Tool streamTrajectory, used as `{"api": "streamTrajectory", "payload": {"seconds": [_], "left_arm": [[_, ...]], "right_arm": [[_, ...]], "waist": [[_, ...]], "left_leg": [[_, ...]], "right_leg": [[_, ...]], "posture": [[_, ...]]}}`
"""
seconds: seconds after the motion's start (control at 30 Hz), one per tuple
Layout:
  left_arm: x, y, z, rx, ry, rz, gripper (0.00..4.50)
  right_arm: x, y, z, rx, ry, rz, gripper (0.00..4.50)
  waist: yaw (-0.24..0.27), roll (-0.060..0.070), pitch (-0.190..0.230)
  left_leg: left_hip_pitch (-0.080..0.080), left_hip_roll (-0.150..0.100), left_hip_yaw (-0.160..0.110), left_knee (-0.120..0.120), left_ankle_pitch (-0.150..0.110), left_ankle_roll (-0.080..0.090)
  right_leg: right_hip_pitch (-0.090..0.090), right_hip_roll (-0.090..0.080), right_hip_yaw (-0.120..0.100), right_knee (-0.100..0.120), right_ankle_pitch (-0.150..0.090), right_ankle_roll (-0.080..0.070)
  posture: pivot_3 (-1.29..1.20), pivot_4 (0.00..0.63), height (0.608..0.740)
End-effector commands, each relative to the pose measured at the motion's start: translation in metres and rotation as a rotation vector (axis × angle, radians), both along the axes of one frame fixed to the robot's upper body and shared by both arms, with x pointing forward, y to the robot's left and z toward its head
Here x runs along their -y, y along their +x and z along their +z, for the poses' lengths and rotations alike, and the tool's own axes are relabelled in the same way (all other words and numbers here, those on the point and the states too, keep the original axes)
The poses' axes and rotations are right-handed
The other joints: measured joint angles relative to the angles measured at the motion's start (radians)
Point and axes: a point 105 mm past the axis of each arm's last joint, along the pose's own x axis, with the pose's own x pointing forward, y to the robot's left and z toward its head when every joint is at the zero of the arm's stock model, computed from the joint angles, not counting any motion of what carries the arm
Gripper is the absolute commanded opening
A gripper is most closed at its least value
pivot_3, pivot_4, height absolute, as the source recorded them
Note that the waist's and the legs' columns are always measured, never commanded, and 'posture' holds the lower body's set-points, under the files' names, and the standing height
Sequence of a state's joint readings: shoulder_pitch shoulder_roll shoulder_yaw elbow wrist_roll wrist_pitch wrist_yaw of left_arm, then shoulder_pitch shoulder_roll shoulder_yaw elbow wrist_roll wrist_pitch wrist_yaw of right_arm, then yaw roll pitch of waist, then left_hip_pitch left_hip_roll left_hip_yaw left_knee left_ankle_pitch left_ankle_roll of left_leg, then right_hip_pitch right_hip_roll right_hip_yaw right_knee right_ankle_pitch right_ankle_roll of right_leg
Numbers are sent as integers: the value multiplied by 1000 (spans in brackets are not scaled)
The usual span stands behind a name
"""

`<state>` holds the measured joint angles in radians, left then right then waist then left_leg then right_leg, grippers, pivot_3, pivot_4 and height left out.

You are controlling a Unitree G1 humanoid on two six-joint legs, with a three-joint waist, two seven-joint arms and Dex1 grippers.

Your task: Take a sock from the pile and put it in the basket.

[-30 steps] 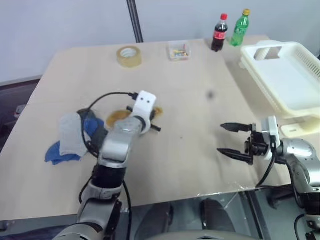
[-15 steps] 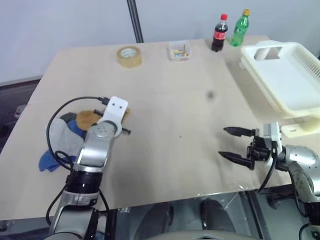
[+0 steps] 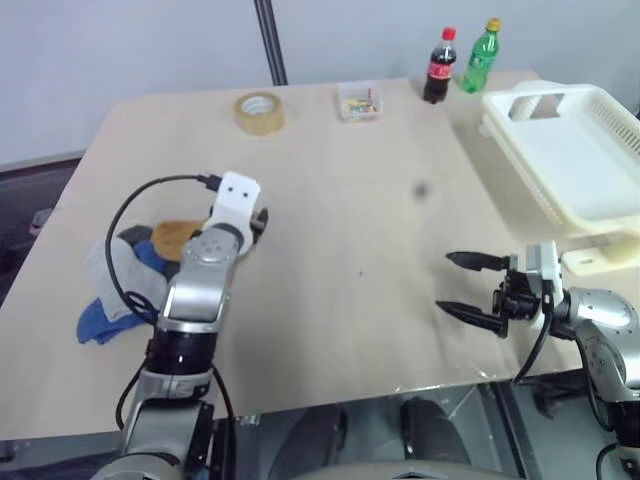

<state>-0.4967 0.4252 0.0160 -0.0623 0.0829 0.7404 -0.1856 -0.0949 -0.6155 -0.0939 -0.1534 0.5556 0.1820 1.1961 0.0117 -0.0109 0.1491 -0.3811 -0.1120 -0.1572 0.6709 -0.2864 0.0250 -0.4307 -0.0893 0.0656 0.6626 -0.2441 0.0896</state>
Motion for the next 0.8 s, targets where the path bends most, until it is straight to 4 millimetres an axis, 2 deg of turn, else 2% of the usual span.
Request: {"api": "streamTrajectory", "payload": {"seconds": [0.03,0.17,0.27,0.3,0.33,0.43,0.47,0.5,0.6,0.7,0.8], "left_arm": [[-2,0,-11,-58,34,0,3090],[-10,-1,-19,-99,91,19,3090],[-10,-2,-23,-112,56,27,3090],[-10,-2,-24,-114,54,27,2577],[-10,-2,-24,-114,54,27,2377],[-9,-1,-24,-110,42,29,939],[-9,-1,-23,-109,40,29,637],[-8,-1,-23,-109,39,29,67],[-7,0,-19,-88,23,29,67],[4,4,-4,-27,-45,9,67],[9,6,12,19,-39,-5,67]], "right_arm": [[-2,0,9,52,8,17,4500],[-2,0,10,56,7,14,4500],[-1,-1,9,57,5,11,4500],[-1,-1,9,56,5,10,4500],[-1,-1,9,55,5,9,4500],[-1,-2,8,53,6,7,4500],[-1,-2,8,53,7,6,4500],[-2,-2,8,52,8,6,4500],[-2,-2,7,50,9,6,4500],[-3,-3,7,47,9,6,4500],[-3,-2,6,46,8,4,4500]], "waist": [[-1,0,0],[-1,0,0],[-1,0,0],[-1,0,0],[-1,0,0],[-1,0,0],[-1,0,0],[-1,0,0],[-1,0,0],[0,0,0],[2,0,0]], "left_leg": [[0,0,0,0,0,0],[0,0,0,0,0,0],[0,0,0,0,0,0],[0,0,0,0,0,0],[0,0,0,0,0,0],[0,0,0,0,0,0],[0,0,0,0,0,0],[0,0,0,0,0,0],[0,0,0,0,0,0],[0,0,0,0,0,0],[0,0,0,1,0,0]], "right_leg": [[0,0,0,0,0,0],[0,0,0,0,0,0],[0,0,0,0,0,0],[0,0,0,0,0,0],[0,0,0,0,0,0],[0,0,0,0,0,0],[0,0,0,0,0,0],[0,0,0,0,0,0],[0,0,0,0,0,0],[0,0,0,0,0,0],[0,0,0,0,0,0]], "posture": [[0,150,740],[0,150,740],[0,150,740],[0,150,740],[0,150,740],[0,150,740],[0,150,740],[0,150,740],[0,150,740],[0,150,740],[0,150,740]]}}
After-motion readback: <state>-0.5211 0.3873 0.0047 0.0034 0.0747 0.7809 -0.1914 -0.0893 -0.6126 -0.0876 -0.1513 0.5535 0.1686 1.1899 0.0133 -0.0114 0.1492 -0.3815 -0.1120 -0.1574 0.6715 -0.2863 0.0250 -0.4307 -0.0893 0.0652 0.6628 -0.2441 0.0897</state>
